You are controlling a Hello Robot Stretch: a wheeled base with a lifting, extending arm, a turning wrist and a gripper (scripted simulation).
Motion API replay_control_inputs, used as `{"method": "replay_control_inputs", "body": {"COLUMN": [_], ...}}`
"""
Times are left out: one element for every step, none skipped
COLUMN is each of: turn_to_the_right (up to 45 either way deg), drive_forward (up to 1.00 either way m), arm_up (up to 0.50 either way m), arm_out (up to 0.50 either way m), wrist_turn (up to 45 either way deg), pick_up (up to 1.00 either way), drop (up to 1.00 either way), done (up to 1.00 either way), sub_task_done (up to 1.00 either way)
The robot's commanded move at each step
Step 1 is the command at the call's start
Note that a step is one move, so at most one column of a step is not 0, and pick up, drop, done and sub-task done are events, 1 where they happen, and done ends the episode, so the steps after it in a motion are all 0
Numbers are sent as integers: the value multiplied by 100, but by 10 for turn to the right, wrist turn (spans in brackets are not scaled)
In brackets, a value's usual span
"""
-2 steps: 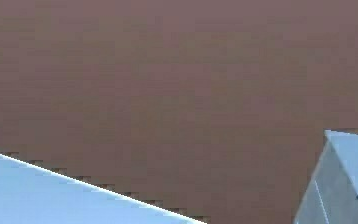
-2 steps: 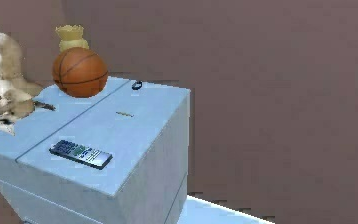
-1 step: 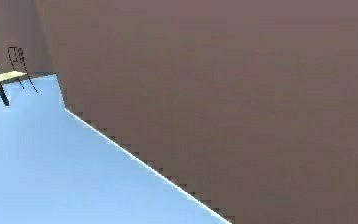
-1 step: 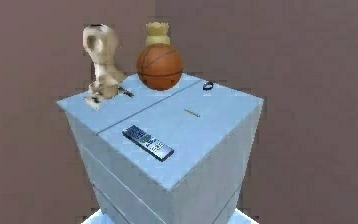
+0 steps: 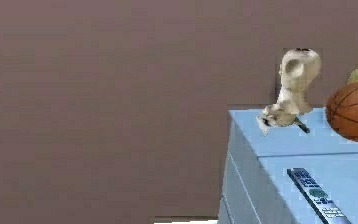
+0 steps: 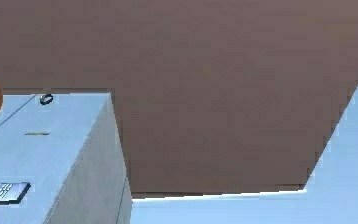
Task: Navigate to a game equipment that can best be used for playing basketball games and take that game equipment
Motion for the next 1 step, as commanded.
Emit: {"method": "replay_control_inputs", "body": {"turn_to_the_right": [450], "drive_forward": [0], "arm_up": [0], "arm_out": [0], "wrist_turn": [0], "pick_up": [0], "drop": [0], "done": [0], "sub_task_done": [0]}}
